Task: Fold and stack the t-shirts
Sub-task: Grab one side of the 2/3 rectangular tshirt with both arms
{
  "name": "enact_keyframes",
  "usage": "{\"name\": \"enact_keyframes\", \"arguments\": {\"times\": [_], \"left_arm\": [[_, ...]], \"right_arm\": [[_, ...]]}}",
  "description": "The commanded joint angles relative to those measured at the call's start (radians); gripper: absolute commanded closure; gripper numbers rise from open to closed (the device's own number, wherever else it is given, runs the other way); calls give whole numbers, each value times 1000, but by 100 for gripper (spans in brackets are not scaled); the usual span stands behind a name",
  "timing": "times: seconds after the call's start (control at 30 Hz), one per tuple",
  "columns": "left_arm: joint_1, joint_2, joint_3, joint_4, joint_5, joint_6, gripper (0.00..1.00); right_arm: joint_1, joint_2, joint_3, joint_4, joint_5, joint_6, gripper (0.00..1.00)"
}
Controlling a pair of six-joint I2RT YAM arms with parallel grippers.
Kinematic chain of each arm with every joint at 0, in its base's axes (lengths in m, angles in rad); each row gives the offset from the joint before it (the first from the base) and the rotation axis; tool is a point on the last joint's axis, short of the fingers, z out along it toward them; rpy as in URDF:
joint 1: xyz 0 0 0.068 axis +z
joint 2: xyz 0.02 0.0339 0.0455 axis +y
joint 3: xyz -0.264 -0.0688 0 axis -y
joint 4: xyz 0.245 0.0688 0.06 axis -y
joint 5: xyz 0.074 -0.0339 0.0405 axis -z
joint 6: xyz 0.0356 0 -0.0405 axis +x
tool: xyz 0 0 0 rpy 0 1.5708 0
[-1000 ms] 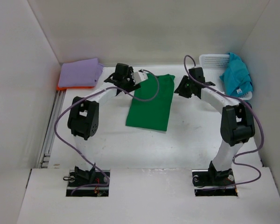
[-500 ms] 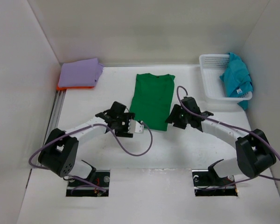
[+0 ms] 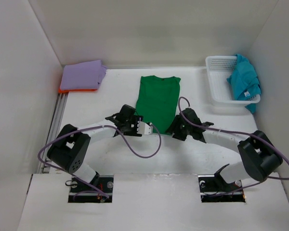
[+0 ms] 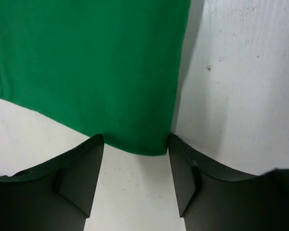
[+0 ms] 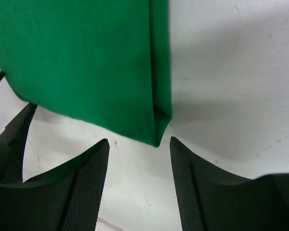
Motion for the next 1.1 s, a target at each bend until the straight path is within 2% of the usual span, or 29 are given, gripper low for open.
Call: {"name": "enact_keyframes", "arguments": {"times": [0.0, 0.13, 0.2, 0.23, 0.33, 0.4, 0.47, 0.6, 0.8, 0.93, 1.07], "left_arm": [[-17, 32, -11, 16, 0, -42, 50], [-26, 76, 6, 27, -35, -66, 66], [-26, 92, 13, 27, -43, -75, 71], [-26, 98, 18, 27, -43, -79, 74], [-23, 101, 24, 27, -40, -91, 84], [-25, 93, 29, 16, -37, -98, 88], [-31, 76, 21, 10, -37, -105, 92], [-58, 7, -13, -42, -37, -115, 95], [-135, -178, -101, -218, -48, -209, 96], [-255, -383, -122, -497, -62, -319, 95], [-348, -534, -50, -830, 6, -433, 94]], "right_arm": [[4, 37, -7, 74, 15, 45, 42], [4, 69, -2, 71, 29, 55, 44], [4, 88, -2, 70, 35, 56, 47], [4, 98, -1, 73, 35, 56, 52], [3, 121, 8, 80, 35, 55, 78], [1, 123, 11, 81, 35, 58, 91], [4, 106, 11, 70, 42, 59, 100], [9, 45, 1, 42, 49, 61, 100], [136, -133, -85, -21, 58, 123, 100], [300, -289, -134, -146, 82, 211, 100], [508, -430, -118, -323, 124, 335, 100]]}}
